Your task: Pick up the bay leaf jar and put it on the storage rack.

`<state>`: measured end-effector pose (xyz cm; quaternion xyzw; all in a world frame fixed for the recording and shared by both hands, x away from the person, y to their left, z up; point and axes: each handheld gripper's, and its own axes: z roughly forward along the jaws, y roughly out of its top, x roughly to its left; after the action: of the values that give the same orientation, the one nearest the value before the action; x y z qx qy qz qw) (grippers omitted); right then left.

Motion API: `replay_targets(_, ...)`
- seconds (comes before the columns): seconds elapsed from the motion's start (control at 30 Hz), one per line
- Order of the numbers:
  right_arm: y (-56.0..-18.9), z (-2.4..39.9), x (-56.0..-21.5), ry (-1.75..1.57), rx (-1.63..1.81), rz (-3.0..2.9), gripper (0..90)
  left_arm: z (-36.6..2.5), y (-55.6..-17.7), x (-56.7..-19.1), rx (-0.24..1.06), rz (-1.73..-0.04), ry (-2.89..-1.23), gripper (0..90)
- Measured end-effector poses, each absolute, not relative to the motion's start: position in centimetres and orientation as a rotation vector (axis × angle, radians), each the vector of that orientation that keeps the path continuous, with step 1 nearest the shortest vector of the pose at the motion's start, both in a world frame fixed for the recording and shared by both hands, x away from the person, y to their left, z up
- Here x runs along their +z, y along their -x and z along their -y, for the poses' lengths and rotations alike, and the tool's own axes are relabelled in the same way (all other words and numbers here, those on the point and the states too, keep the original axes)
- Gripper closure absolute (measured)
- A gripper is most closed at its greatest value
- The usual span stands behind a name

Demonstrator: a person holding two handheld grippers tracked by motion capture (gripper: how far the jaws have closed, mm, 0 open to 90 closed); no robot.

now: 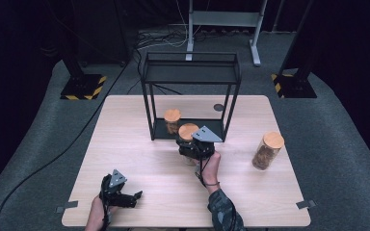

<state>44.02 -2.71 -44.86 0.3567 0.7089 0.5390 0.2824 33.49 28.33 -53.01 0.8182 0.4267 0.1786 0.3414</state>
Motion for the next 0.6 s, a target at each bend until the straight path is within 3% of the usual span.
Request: replay_targets(0.6, -45.2, 2.9, -44.6, -0.973, 1.428, -1.887, 24.8, -28.3, -33.5, -53.0, 0.465, -1.109, -2.129, 0.6)
